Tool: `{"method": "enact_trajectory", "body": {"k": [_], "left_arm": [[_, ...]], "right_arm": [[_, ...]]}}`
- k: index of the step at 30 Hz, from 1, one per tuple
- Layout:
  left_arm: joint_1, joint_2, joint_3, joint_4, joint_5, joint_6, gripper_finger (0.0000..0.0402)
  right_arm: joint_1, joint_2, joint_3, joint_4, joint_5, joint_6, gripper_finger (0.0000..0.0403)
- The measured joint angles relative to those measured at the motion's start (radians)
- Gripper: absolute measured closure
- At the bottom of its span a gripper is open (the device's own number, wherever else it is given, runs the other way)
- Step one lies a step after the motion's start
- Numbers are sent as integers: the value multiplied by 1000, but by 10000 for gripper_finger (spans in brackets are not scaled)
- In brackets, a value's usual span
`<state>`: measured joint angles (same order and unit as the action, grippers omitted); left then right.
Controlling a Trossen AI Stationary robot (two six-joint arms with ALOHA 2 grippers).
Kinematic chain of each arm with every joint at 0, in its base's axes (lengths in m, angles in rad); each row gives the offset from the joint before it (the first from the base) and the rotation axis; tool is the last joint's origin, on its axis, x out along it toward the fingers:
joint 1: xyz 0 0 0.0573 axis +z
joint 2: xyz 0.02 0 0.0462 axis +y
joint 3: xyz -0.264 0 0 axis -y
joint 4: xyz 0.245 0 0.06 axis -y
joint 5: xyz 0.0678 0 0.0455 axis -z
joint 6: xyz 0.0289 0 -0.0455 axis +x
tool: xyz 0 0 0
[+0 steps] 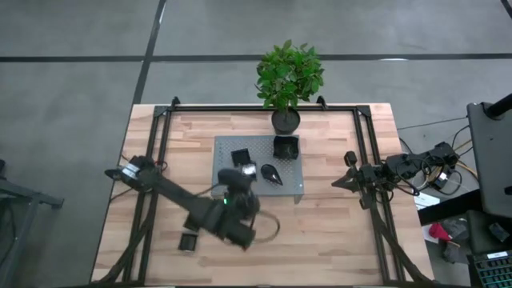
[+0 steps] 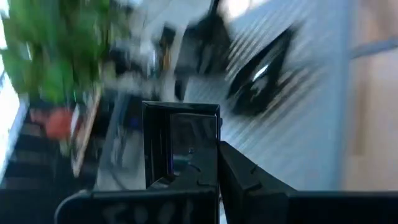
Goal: Pick & Place Mini shaped plates
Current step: Stack the black square plate on the black square plates on the shelf
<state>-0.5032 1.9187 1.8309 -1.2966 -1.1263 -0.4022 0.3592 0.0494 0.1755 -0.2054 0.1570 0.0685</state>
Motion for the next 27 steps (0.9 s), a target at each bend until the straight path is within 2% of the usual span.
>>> {"method": "enact_trajectory", "body": {"k": [3,6,8,12,17,27], "left_arm": [[53,-9,-1,-134,26,-145,401],[85,-9,-3,-181,29,-220,401],[109,-9,-3,-172,53,-222,401],[162,-9,-3,-162,186,-227,401],[175,-9,-3,-124,169,-194,401],[208,-12,-44,-97,202,-128,401]], "right_arm": [[0,0,0,0,0,1,394],[0,0,0,0,0,2,394],[0,0,0,0,0,0,394],[0,0,0,0,0,2,394],[0,0,0,0,0,1,394],[0,0,0,0,0,0,394]]}}
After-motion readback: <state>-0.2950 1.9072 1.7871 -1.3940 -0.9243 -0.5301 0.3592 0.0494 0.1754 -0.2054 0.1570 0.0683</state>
